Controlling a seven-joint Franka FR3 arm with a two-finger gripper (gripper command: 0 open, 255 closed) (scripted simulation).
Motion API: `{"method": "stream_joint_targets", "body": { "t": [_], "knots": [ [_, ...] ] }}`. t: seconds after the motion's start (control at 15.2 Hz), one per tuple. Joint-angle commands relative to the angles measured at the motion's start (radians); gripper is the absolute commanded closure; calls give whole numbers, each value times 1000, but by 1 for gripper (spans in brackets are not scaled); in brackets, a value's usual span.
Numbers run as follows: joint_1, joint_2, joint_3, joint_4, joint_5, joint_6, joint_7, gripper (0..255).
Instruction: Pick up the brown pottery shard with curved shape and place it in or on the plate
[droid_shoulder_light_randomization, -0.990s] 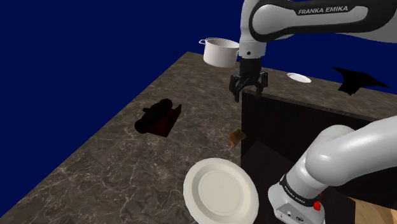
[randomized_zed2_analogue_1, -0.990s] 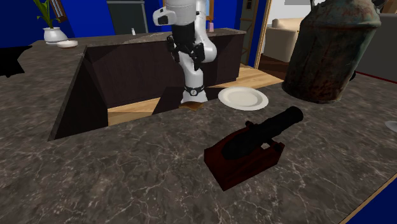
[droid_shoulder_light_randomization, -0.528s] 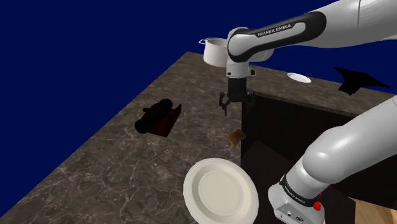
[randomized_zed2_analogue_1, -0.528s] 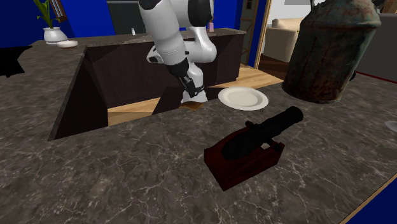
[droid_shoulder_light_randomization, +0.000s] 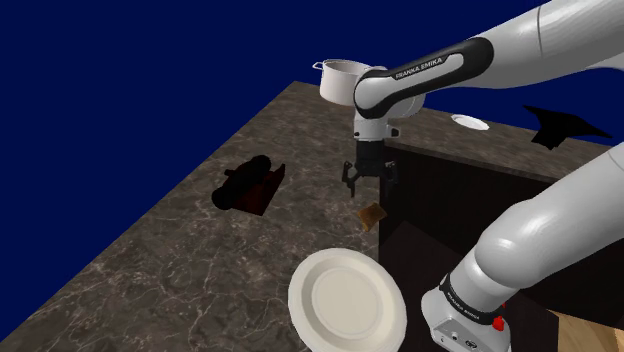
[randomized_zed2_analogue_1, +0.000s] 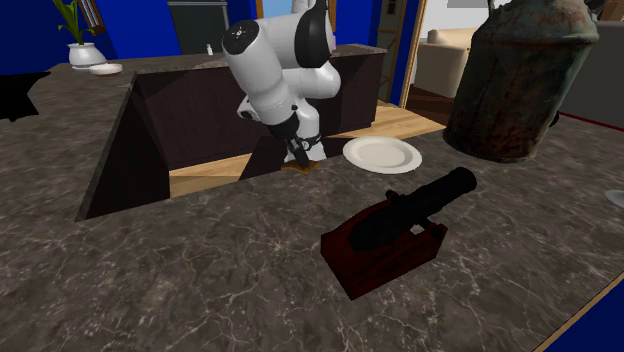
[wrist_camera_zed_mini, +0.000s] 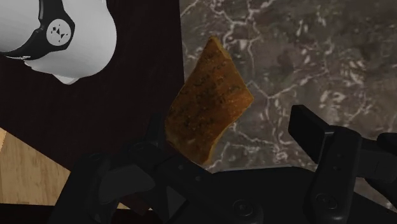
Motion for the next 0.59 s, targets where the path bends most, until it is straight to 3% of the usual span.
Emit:
{"method": "stream_joint_targets", "body": {
  "t": [0.0,0.46,0.53],
  "knots": [
    [2,-2,2,-26,4,25,-2,0],
    [2,-2,2,-26,4,25,-2,0],
    [2,-2,2,-26,4,25,-2,255]
  ]
}}
